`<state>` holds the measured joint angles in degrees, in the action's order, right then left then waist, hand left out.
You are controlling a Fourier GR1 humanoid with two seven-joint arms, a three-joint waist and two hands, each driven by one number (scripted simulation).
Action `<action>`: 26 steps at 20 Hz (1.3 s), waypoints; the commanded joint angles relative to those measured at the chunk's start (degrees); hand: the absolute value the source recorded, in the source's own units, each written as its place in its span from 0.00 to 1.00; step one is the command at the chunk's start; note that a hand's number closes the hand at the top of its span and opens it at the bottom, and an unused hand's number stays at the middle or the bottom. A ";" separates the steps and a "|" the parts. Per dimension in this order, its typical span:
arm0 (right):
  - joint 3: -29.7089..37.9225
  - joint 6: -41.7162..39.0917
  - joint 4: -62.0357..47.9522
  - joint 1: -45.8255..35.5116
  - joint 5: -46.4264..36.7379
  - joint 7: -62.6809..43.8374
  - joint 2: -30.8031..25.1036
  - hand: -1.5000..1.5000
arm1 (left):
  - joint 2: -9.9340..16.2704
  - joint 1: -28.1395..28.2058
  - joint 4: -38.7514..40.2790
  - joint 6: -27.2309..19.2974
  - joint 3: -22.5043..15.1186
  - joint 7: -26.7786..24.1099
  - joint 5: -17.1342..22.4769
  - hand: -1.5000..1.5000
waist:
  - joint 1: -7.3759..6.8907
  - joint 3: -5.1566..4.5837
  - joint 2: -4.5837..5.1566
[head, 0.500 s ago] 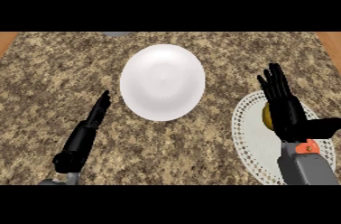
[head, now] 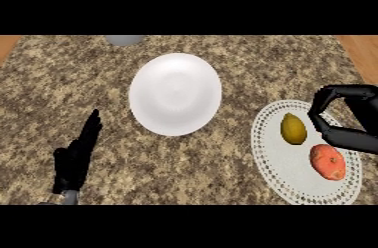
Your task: Pick the squash from the placemat and place it in the plate
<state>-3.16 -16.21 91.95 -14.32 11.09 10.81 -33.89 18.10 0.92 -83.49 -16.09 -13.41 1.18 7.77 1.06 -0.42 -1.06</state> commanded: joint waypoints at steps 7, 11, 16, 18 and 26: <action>5.75 -20.98 -18.32 12.11 11.93 27.07 -0.47 0.00 | -1.30 -2.00 0.24 -2.13 0.82 6.95 0.88 0.50 | -1.03 0.94 1.80; 2.24 -25.00 -19.98 12.93 -4.23 41.28 -7.58 0.00 | -1.10 -1.60 -0.29 -2.41 0.82 7.66 0.25 0.50 | -1.80 0.76 1.32; 0.12 -11.05 -17.84 11.23 -17.94 44.91 -14.14 0.00 | -0.54 -4.61 1.11 -1.86 1.94 9.94 0.45 0.50 | -1.49 0.62 1.23; -0.39 -8.30 -19.74 8.80 -20.52 45.78 -16.02 0.00 | -2.11 -2.42 1.74 -1.71 0.36 7.56 -0.30 0.50 | -1.93 0.53 1.28; -8.74 -7.52 -18.09 3.71 -31.12 38.63 -22.25 0.00 | 0.05 -3.70 -1.26 -0.65 1.98 11.64 -0.43 0.50 | -2.37 0.43 1.15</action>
<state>-7.86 -19.26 73.00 -7.86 -15.01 49.06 -53.98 16.78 -2.96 -83.06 -17.50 -11.83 11.09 7.49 -0.86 0.05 0.15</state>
